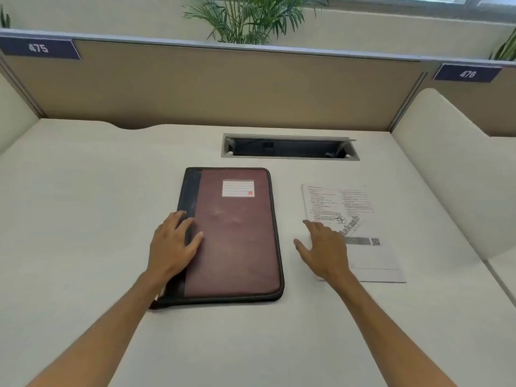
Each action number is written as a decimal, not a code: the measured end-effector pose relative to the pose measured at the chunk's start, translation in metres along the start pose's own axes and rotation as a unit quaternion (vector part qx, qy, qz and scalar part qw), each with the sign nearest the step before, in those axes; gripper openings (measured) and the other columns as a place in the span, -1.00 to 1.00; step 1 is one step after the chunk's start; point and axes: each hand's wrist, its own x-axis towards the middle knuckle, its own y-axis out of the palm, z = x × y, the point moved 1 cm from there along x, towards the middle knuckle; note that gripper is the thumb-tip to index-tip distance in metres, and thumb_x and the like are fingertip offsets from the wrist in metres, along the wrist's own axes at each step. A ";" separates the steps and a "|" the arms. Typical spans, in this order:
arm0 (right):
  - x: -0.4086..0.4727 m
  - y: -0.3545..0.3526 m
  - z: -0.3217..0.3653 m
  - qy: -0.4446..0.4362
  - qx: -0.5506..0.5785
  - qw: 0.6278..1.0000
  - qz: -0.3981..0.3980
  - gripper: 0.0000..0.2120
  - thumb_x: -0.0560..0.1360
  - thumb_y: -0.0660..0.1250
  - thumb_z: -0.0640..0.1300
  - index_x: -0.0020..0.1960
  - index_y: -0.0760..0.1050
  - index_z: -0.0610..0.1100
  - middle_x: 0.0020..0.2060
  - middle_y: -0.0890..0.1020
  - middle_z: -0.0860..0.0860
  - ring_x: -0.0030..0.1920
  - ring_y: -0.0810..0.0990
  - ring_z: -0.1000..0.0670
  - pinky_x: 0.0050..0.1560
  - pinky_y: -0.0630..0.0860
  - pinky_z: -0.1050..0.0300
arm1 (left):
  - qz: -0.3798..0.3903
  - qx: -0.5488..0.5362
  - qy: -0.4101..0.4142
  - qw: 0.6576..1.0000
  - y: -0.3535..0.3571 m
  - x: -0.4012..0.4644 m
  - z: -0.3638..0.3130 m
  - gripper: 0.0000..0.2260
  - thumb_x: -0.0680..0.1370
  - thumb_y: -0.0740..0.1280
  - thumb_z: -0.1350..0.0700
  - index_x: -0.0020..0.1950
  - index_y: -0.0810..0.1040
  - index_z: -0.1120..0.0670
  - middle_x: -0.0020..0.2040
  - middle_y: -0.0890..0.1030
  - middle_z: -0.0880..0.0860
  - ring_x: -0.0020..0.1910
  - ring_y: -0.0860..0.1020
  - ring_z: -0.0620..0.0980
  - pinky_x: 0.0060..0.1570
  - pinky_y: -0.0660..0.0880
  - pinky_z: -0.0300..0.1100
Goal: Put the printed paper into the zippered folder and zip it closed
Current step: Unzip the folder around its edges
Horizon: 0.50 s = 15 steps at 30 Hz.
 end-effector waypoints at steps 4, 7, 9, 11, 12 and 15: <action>0.025 -0.003 0.022 -0.026 0.039 0.999 -0.007 -0.47 0.54 0.24 0.13 0.43 0.37 -0.09 0.31 0.53 -0.02 0.27 0.52 -0.08 0.28 0.36 -0.03 | -0.003 -0.013 -0.027 1.000 0.001 0.020 0.006 -0.58 0.53 0.34 -0.07 0.30 0.51 0.13 0.39 0.44 0.15 0.40 0.38 0.16 0.30 0.40 0.14; 0.043 0.001 0.038 -0.047 0.059 0.997 0.013 -0.47 0.55 0.23 0.13 0.45 0.36 -0.09 0.34 0.51 -0.02 0.28 0.52 -0.08 0.29 0.40 -0.04 | -0.003 -0.026 -0.040 0.999 0.009 0.030 0.013 -0.56 0.54 0.34 -0.07 0.33 0.47 0.14 0.40 0.42 0.15 0.39 0.37 0.14 0.30 0.39 0.11; 0.056 0.003 0.049 -0.063 0.072 0.995 0.026 -0.46 0.54 0.24 0.13 0.45 0.35 -0.08 0.35 0.50 -0.03 0.28 0.52 -0.09 0.29 0.41 -0.04 | -0.002 -0.033 -0.055 0.998 0.014 0.036 0.018 -0.54 0.55 0.30 -0.10 0.36 0.44 0.13 0.41 0.41 0.15 0.40 0.36 0.14 0.32 0.38 0.11; 0.069 0.005 0.060 -0.076 0.089 0.992 0.037 -0.46 0.54 0.25 0.12 0.45 0.35 -0.07 0.36 0.50 -0.04 0.29 0.51 -0.09 0.31 0.42 -0.05 | -0.009 -0.043 -0.064 0.997 0.017 0.043 0.021 -0.53 0.57 0.25 -0.15 0.36 0.43 0.12 0.41 0.41 0.14 0.38 0.38 0.13 0.30 0.39 0.11; 0.076 0.007 0.066 -0.081 0.095 0.991 0.045 -0.46 0.54 0.26 0.12 0.46 0.34 -0.07 0.36 0.49 -0.04 0.29 0.51 -0.09 0.31 0.41 -0.05 | -0.012 -0.049 -0.069 0.996 0.018 0.047 0.023 -0.52 0.57 0.22 -0.17 0.36 0.42 0.12 0.40 0.41 0.14 0.37 0.39 0.13 0.29 0.39 0.11; 0.096 0.012 0.081 -0.105 0.091 0.988 0.063 -0.47 0.53 0.26 0.11 0.45 0.34 -0.04 0.36 0.48 -0.02 0.28 0.51 -0.07 0.29 0.44 -0.03 | -0.011 -0.058 -0.080 0.995 0.020 0.063 0.028 -0.48 0.57 0.19 -0.21 0.37 0.40 0.12 0.37 0.44 0.14 0.33 0.42 0.14 0.27 0.41 0.10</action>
